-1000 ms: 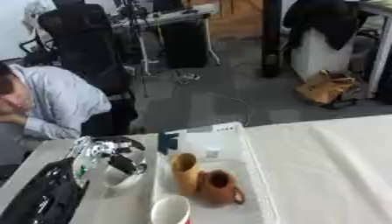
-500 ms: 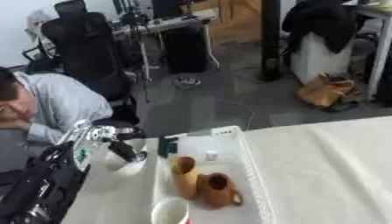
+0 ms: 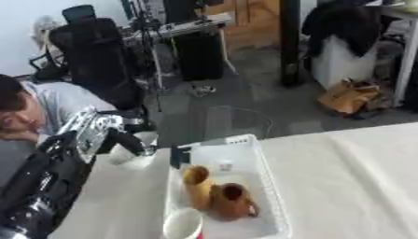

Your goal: Pick up objects on the table and place them in the box.

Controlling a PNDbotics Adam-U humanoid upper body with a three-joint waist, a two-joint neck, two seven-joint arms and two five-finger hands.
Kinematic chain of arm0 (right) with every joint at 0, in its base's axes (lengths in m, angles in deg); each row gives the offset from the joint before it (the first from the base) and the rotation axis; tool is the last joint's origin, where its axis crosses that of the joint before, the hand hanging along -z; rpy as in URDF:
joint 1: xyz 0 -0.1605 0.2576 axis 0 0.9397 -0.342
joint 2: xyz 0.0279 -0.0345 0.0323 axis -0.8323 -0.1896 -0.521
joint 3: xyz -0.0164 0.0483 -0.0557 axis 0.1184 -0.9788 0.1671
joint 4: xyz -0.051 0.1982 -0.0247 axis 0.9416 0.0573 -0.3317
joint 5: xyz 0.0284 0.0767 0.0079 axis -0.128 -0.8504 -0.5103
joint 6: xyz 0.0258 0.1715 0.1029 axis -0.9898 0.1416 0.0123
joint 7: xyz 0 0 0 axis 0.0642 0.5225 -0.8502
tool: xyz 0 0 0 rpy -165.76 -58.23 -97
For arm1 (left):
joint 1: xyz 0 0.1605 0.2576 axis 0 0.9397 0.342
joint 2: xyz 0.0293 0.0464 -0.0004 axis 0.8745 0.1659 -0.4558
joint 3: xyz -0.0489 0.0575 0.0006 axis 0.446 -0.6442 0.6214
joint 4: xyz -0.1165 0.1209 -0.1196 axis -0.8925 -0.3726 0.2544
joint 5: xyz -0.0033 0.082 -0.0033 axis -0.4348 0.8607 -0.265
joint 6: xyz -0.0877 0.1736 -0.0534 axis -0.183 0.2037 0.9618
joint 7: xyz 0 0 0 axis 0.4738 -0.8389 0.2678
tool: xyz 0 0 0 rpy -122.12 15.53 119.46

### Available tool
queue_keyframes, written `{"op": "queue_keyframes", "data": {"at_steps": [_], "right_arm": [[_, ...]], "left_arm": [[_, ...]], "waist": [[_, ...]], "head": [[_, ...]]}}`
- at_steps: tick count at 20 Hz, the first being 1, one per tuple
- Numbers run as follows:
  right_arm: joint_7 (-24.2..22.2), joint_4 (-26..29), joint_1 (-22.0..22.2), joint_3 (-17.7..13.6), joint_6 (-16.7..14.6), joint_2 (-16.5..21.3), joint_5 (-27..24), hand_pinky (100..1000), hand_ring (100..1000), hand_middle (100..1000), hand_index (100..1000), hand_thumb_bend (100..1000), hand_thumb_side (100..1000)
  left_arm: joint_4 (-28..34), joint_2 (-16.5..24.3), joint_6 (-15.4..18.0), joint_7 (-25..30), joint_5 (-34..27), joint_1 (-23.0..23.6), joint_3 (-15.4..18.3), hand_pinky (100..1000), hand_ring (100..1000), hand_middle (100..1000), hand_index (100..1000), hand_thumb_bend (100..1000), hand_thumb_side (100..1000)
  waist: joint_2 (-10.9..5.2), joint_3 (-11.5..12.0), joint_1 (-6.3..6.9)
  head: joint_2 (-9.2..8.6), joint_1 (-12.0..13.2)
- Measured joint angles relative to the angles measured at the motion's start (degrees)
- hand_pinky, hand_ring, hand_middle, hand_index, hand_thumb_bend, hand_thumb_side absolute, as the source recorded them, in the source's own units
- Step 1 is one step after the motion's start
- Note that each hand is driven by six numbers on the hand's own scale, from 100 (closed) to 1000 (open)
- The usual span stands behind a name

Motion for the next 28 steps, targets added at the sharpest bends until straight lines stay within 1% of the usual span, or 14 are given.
{"op": "queue_keyframes", "data": {"at_steps": [4, 7, 10, 11, 15, 18, 19, 20, 28], "right_arm": [[0.1, 0.0, 0.3, 0.0, 0.7, 0.4, -0.3, 752, 787, 625, 573, 100, 1000], [0.2, 0.0, 0.5, 0.0, 1.2, 0.5, -0.7, 752, 788, 625, 571, 100, 1000], [0.2, 0.0, 0.5, 0.0, 1.7, 0.7, -1.0, 752, 788, 625, 571, 100, 1000], [0.1, 0.0, 0.5, 0.0, 1.9, 0.9, -1.1, 752, 788, 625, 568, 100, 1000], [0.1, 0.0, 0.5, 0.0, 2.3, 1.0, -1.4, 752, 788, 625, 567, 100, 1000], [0.0, 0.0, 0.6, 0.0, 2.5, 1.0, -1.7, 752, 788, 625, 567, 100, 1000], [0.0, 0.0, 0.6, 0.0, 2.6, 1.0, -1.7, 752, 788, 625, 567, 100, 1000], [0.0, 0.0, 0.7, 0.1, 2.6, 1.0, -1.7, 752, 788, 625, 567, 100, 1000], [-0.2, 0.0, 0.8, 0.3, 2.8, 1.0, -2.1, 752, 788, 625, 566, 100, 1000]], "left_arm": [[0.1, -0.5, 0.3, 1.0, -0.1, -1.1, 0.0, 793, 910, 949, 1000, 130, 384], [0.3, -1.4, 0.5, 1.7, -0.3, -1.6, -0.3, 792, 909, 944, 1000, 118, 381], [0.4, -2.3, 0.7, 2.3, -0.6, -2.3, -0.4, 792, 909, 943, 1000, 116, 381], [0.4, -2.5, 0.8, 2.4, -0.7, -2.6, -0.4, 791, 908, 937, 1000, 100, 383], [0.5, -3.9, 1.2, 3.2, -1.5, -3.4, -0.5, 791, 908, 934, 1000, 100, 385], [0.7, -5.1, 1.4, 3.8, -2.0, -3.8, -0.8, 790, 906, 927, 1000, 100, 384], [0.7, -5.4, 1.5, 4.0, -2.1, -3.9, -0.9, 790, 905, 922, 1000, 128, 428], [0.7, -5.8, 1.6, 4.3, -2.1, -4.1, -1.0, 790, 905, 922, 1000, 100, 388], [1.0, -8.7, 2.3, 5.7, -1.8, -5.1, -1.7, 786, 903, 910, 1000, 100, 395]], "waist": [[-1.73, 0.0, 0.64], [-1.95, 0.0, 0.85], [-2.38, 0.0, 0.98], [-2.49, 0.0, 0.99], [-3.34, -0.1, 1.36], [-3.61, -0.2, 1.39], [-3.67, -0.3, 1.39], [-3.70, -0.4, 1.39], [-3.71, -0.8, 1.39]], "head": [[0.73, 0.1], [1.18, 0.2], [1.25, 0.3], [1.32, 0.3], [2.16, 0.4], [2.45, 0.6], [2.53, 0.7], [2.63, 0.8], [2.65, 1.3]]}}
